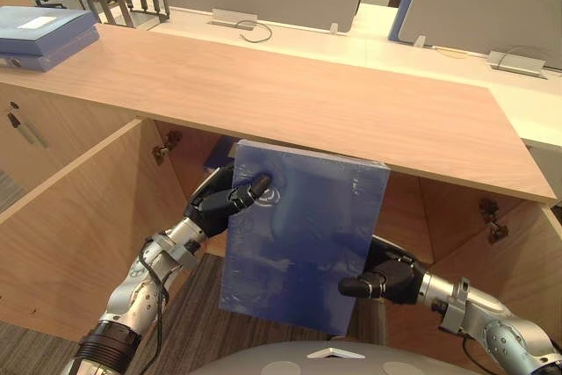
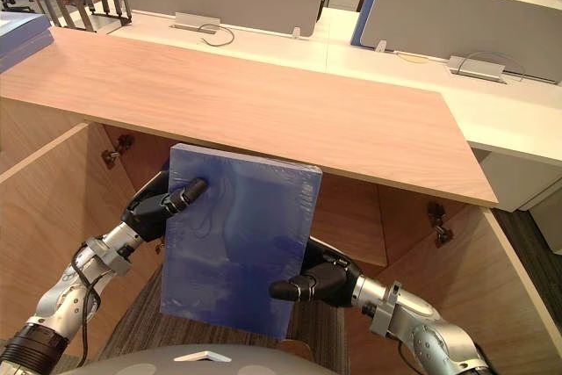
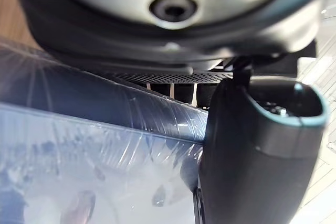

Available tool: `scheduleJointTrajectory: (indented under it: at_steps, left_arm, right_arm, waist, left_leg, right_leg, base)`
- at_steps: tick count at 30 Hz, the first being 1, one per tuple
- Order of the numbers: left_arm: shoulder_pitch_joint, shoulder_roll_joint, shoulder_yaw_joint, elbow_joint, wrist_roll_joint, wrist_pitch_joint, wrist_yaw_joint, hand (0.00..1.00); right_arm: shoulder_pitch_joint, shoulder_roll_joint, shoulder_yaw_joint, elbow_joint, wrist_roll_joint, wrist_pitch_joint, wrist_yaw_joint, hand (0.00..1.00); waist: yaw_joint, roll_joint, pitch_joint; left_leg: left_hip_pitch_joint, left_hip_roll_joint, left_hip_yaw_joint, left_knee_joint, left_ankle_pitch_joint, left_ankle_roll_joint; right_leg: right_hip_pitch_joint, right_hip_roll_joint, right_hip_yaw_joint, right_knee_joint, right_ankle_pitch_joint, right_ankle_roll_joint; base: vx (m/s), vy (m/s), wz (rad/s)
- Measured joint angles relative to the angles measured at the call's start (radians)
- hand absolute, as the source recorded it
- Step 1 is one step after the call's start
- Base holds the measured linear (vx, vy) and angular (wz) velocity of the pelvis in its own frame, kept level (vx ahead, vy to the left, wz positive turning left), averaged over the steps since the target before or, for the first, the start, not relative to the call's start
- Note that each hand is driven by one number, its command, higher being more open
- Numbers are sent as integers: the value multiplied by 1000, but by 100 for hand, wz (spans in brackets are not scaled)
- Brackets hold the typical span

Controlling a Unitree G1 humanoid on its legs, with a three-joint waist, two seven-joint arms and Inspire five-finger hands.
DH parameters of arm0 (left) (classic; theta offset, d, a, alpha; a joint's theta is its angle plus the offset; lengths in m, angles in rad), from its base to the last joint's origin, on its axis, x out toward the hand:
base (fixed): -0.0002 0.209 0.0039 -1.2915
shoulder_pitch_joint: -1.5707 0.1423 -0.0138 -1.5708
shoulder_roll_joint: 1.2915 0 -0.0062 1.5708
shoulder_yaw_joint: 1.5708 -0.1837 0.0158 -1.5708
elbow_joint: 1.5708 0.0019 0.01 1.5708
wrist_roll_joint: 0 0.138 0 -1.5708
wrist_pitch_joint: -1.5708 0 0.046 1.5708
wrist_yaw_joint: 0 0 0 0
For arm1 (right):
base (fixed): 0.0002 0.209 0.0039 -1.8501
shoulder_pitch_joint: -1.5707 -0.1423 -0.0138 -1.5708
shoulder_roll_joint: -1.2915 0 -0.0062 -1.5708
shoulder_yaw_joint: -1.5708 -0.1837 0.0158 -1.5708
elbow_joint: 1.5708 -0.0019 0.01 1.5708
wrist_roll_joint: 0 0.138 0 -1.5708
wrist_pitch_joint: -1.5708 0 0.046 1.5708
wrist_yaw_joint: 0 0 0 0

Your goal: Walk over to the cabinet, pick up the folder, carry it to the office cabinet, place the folder inside the office cabinet, then close the office cabinet door

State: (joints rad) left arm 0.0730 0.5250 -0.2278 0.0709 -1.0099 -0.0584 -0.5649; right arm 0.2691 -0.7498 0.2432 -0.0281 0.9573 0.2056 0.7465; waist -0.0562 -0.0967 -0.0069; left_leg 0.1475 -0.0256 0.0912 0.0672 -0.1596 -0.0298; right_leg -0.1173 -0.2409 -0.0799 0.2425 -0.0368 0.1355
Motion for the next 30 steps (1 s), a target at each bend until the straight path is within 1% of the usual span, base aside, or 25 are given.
scheduleJointTrajectory:
  at_steps: [8, 9, 11, 16, 19, 22, 24, 28, 29, 30]
  left_arm:
    - [0, -1, -19, 0, 0, 18, 0, 0]
    - [0, -2, -25, 0, 0, 18, 0, 0]
    - [1, -16, -26, 0, 0, 17, 4, 0]
    - [1, -71, 1, 0, 2, 16, 40, 0]
    - [1, -87, 8, -1, 11, 15, 52, 0]
    - [1, -114, 7, -6, 50, 15, 71, 0]
    - [1, -123, 8, -6, 61, 16, 85, 0]
    - [1, -155, 9, -6, 62, 16, 100, 0]
    - [1, -156, 9, -6, 66, 16, 103, 100]
    - [1, -156, 10, -6, 67, 16, 104, 100]
  right_arm:
    - [-46, -1, -39, -4, -1, -25, -21, 100]
    - [-50, -1, -39, -5, -1, -32, -26, 0]
    - [-49, 8, -42, -5, -1, -41, -35, 0]
    - [-48, 93, -69, -4, 2, -45, -42, 0]
    - [-48, 98, -70, -4, 1, -46, -47, 0]
    - [-48, 119, -76, 28, -8, -52, -83, 0]
    - [-48, 125, -75, 30, -11, -56, -87, 0]
    - [-48, 134, -81, 33, -11, -88, -107, 0]
    - [-48, 134, -83, 33, -11, -90, -107, 0]
    - [-47, 134, -82, 33, -11, -89, -107, 0]
  waist:
    - [0, 1, 0]
    - [0, 1, 0]
    - [2, 2, 1]
    - [0, 5, 2]
    - [1, 7, 2]
    - [2, 7, 2]
    - [1, 9, 3]
    - [1, 12, 2]
    - [0, 11, 2]
    - [0, 11, 2]
  left_leg:
    - [-1, 0, -2, -1, 0, 0]
    - [-2, 0, -2, -1, 0, 1]
    - [-2, 0, -3, -1, 0, 1]
    - [-3, 0, -3, 1, 0, 0]
    - [-3, 0, -4, 1, 0, 0]
    - [-4, 0, -7, 1, 0, 0]
    - [-4, 0, -8, 1, 0, 0]
    - [-4, 1, -9, 2, 0, 0]
    - [-4, 1, -10, 2, 0, 0]
    - [-4, 2, -10, 3, 0, 0]
  right_leg:
    - [0, 0, -2, -2, 0, 0]
    - [0, 0, -2, -2, 0, 0]
    - [0, 0, -3, -2, 0, 0]
    - [0, 0, -4, -2, 1, 1]
    - [0, -1, -5, -2, 1, 2]
    - [2, -1, -8, -3, 1, 2]
    - [3, -1, -10, -3, 1, 2]
    - [4, -1, -11, -3, 1, 2]
    - [4, -1, -12, -3, 1, 2]
    - [4, -1, -12, -3, 1, 1]
  base:
    - [0, 0, 0]
    - [0, 0, 0]
    - [0, 0, 0]
    - [0, 0, 0]
    - [0, 0, 0]
    - [0, 0, 0]
    - [2, -1, 2]
    - [0, 0, 0]
    - [0, 0, 0]
    - [0, 0, 0]
